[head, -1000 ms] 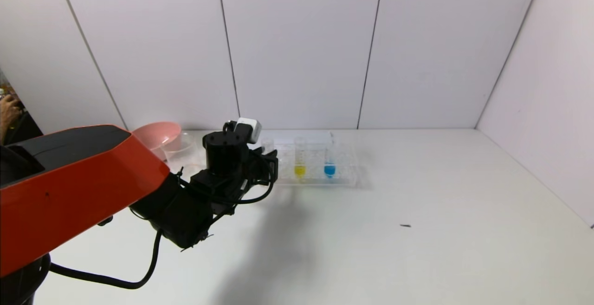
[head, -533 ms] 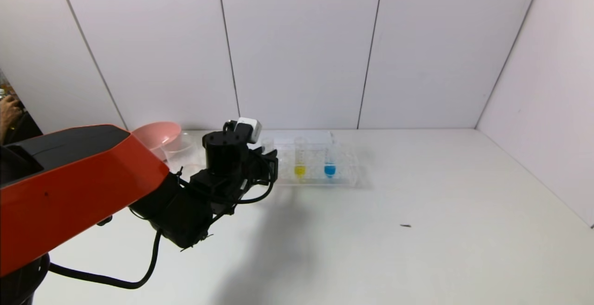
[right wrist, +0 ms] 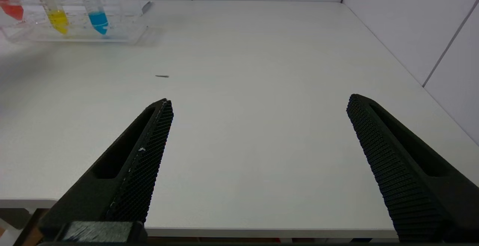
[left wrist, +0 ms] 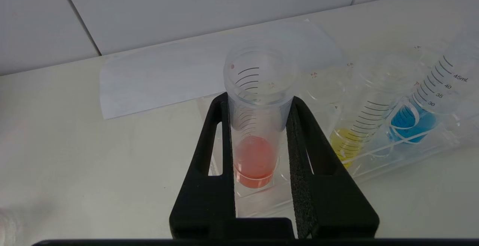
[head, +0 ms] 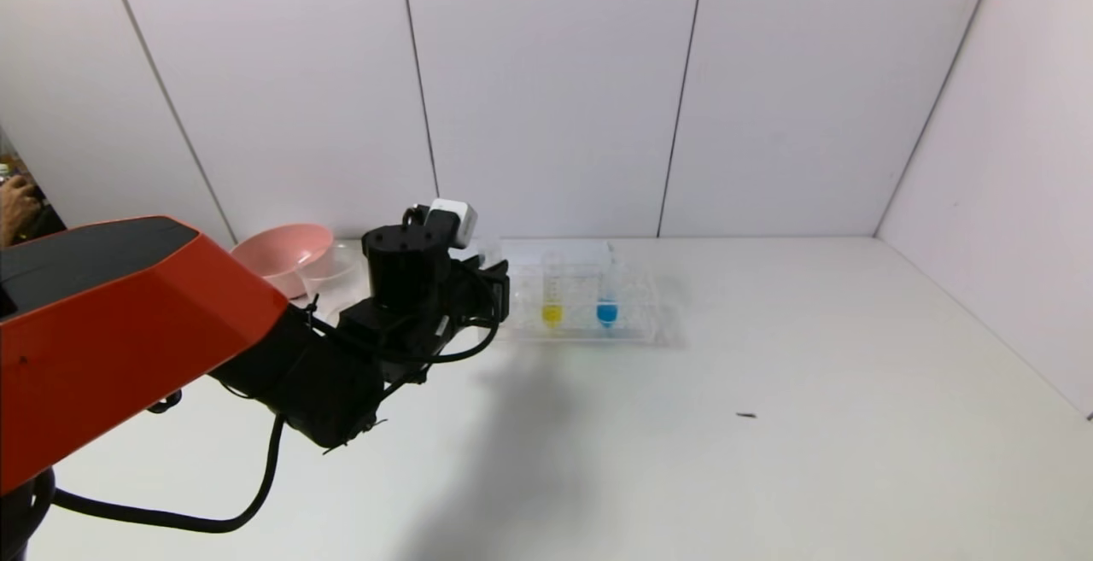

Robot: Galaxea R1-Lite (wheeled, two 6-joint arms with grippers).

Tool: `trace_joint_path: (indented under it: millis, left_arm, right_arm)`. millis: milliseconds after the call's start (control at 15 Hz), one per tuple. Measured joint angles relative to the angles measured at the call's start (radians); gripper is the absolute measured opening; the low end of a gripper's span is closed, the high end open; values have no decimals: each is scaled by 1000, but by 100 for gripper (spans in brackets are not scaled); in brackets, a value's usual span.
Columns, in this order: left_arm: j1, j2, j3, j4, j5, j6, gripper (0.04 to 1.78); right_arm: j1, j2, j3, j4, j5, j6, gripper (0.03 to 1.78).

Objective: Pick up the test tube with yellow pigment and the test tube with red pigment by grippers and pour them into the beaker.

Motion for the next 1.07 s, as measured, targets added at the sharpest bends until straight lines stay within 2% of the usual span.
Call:
trace_joint_path:
  millis: [1067]
  left_arm:
    - [5, -213, -30, 155, 1, 46, 43]
  right_arm:
    - [0, 0, 0, 0, 0, 0, 170]
